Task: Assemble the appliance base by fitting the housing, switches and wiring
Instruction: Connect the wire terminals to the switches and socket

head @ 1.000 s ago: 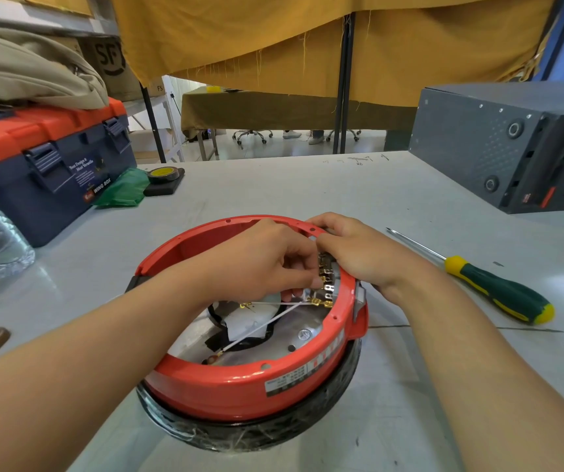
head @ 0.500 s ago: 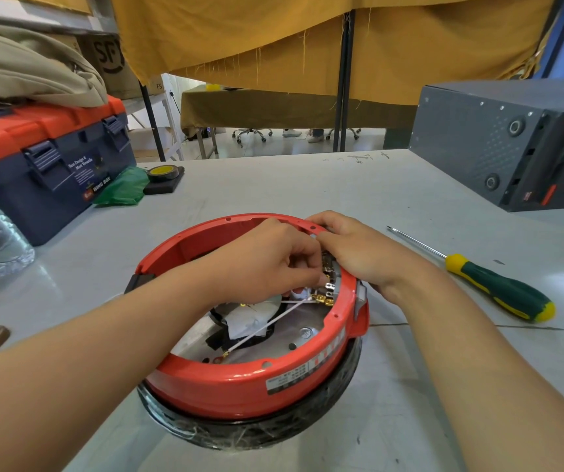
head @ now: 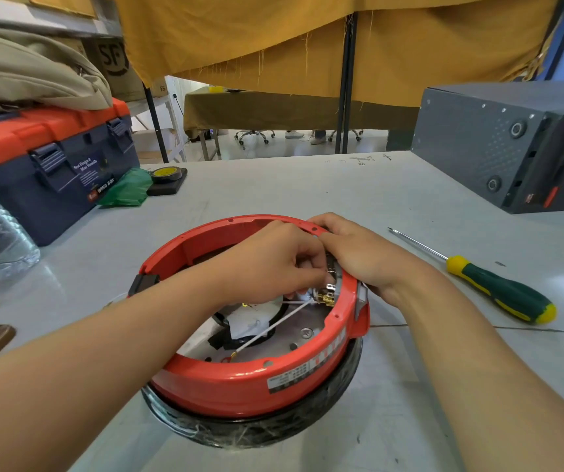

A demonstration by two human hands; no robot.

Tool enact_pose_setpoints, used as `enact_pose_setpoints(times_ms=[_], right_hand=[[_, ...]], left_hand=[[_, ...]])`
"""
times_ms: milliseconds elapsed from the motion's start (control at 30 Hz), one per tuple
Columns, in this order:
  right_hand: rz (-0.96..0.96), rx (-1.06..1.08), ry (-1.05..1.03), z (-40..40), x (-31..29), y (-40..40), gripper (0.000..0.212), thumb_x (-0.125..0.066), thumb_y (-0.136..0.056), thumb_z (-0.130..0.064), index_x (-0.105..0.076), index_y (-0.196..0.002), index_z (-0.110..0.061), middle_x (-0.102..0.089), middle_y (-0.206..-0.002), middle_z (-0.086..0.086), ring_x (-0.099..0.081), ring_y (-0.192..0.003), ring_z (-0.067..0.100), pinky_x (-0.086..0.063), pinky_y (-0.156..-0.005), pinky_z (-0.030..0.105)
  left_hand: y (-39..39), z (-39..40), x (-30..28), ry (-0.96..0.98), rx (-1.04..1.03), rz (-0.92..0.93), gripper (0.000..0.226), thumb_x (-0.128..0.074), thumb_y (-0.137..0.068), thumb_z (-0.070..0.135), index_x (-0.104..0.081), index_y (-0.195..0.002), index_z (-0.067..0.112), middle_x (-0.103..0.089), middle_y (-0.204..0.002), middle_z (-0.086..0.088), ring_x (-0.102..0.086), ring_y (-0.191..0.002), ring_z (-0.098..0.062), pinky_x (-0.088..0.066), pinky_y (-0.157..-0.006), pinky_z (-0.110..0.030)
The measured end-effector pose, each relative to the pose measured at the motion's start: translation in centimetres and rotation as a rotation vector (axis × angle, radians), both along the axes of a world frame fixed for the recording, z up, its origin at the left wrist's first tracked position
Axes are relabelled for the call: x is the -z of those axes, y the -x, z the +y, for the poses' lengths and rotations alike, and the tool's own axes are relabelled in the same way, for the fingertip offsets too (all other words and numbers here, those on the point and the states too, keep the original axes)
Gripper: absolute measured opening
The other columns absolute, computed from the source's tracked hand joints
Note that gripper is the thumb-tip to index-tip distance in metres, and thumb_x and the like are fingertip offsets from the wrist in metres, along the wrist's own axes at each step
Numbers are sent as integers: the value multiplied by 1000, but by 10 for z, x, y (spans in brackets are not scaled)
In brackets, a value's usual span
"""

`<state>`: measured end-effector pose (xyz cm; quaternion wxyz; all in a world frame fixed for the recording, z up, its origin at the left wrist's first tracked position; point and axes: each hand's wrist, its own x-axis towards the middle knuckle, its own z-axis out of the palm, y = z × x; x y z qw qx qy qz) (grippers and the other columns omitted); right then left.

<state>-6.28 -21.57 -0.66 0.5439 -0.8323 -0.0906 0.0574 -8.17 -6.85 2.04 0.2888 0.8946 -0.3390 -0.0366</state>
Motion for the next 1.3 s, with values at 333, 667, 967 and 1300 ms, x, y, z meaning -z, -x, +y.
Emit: enact_pose_setpoints(times_ms=[333, 667, 967, 1300], right_hand=[[16, -12, -6, -2, 0, -1, 26, -41, -96, -14, -57, -115, -20, -66, -108, 13, -63, -103, 34, -51, -88, 45], [18, -19, 4, -2, -1, -1, 26, -40, -96, -15, -56, -116, -22, -66, -106, 10, -64, -101, 32, -53, -86, 43], [-11, -12, 28, -1, -2, -1, 25, -41, -95, -15, -57, -113, -23, -66, -105, 9, -65, -93, 25, -53, -80, 37], [15, 34, 89, -10, -8, 0, 18, -61, -87, -23, -54, -102, -18, -65, -100, 7, -60, -79, 18, -47, -67, 32]], left_hand=[[-5, 12, -2, -41, 32, 16, 20, -57, -87, 5, -72, -92, 17, -67, -68, -3, -56, -56, -10, -39, -53, -9], [-6, 15, -3, -59, 69, -27, 15, -63, -87, 14, -72, -97, 20, -66, -73, 13, -53, -58, 8, -35, -57, -4], [-5, 14, 1, -69, 57, -101, 14, -63, -86, 12, -73, -90, 21, -68, -73, 7, -54, -60, 2, -35, -56, -6], [-6, 13, -4, 10, 1, 62, 13, -61, -83, 5, -69, -83, 17, -70, -69, 3, -66, -66, -7, -55, -71, -27]])
